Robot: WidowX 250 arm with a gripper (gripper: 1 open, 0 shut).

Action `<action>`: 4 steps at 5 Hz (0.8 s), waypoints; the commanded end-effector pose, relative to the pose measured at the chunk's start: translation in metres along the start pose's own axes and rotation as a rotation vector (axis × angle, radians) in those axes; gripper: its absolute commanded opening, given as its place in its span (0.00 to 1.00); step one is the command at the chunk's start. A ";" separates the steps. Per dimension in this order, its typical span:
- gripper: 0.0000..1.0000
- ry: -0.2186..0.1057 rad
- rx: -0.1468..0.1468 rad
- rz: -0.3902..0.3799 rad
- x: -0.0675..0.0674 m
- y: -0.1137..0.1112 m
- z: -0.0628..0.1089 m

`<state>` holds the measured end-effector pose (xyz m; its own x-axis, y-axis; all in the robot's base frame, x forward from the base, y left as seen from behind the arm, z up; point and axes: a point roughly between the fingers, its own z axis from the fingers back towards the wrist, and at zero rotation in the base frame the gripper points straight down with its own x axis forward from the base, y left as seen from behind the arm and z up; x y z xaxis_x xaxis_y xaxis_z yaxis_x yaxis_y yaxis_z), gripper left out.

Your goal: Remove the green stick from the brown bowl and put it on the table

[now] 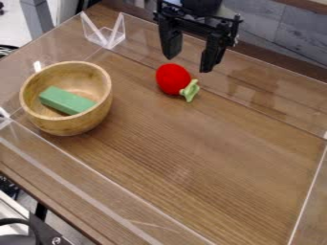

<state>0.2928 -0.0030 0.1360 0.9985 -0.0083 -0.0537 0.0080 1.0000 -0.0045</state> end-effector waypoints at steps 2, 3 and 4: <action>1.00 0.026 0.008 -0.201 -0.015 0.040 -0.009; 1.00 0.015 0.029 -0.349 -0.037 0.068 -0.014; 1.00 0.003 0.067 -0.488 -0.052 0.107 -0.017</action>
<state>0.2386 0.1050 0.1094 0.8778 -0.4691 -0.0974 0.4713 0.8820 0.0003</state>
